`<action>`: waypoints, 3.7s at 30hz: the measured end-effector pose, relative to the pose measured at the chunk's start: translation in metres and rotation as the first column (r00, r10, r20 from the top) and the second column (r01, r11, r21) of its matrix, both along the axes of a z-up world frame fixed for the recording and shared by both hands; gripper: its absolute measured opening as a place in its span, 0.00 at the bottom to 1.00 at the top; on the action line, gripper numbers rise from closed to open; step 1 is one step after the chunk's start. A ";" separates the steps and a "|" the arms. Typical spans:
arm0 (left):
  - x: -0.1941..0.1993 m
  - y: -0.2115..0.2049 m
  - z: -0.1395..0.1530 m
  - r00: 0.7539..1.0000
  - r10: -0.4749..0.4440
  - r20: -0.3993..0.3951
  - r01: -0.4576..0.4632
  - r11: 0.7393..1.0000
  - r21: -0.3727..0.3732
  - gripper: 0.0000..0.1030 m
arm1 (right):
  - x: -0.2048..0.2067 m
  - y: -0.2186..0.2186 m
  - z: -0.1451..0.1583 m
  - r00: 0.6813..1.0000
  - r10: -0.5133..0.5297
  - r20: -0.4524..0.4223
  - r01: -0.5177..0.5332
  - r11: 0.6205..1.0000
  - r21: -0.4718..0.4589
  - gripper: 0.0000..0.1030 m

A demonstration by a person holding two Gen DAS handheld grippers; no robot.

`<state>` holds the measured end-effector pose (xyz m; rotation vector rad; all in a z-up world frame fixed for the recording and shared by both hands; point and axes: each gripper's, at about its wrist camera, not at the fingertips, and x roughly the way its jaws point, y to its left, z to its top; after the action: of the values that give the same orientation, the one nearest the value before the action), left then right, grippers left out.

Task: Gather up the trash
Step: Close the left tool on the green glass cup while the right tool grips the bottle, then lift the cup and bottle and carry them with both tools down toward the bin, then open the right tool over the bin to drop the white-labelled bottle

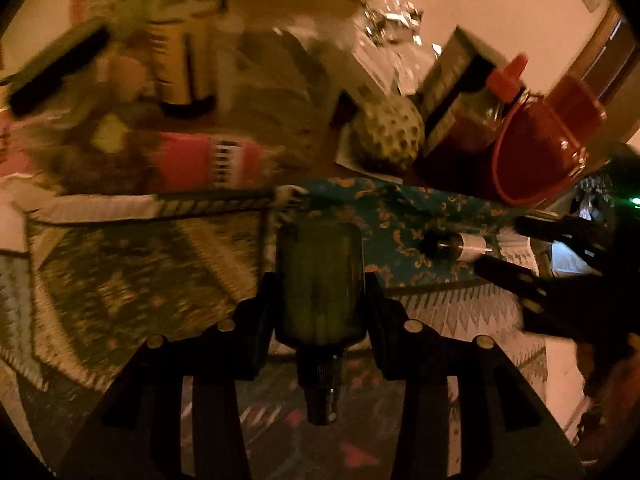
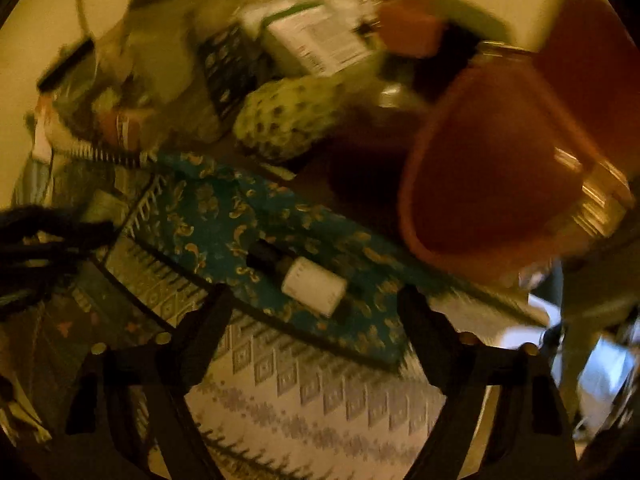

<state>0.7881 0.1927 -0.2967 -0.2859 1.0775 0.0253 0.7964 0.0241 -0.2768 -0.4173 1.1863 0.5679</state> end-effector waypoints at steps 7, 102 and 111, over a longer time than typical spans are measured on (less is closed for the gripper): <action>-0.024 0.023 0.029 0.998 0.058 0.035 -0.057 0.998 -0.028 0.40 | 0.008 0.022 -0.032 0.994 0.060 -0.088 -0.068 0.994 -0.090 0.38; -0.486 -0.096 0.035 0.991 -0.085 0.105 0.092 0.994 -0.065 0.40 | -0.491 -0.113 0.033 0.903 -0.412 -0.124 0.429 0.836 0.342 0.25; -0.465 -0.104 -0.085 1.000 0.010 -0.028 -0.013 0.996 -0.083 0.40 | -0.462 -0.115 -0.080 0.900 -0.342 -0.271 0.417 0.855 0.307 0.25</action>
<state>0.3227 0.0884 -0.3813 -0.3682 1.1058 -0.0056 0.3347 -0.0909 -0.3571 0.1989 1.2902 0.4720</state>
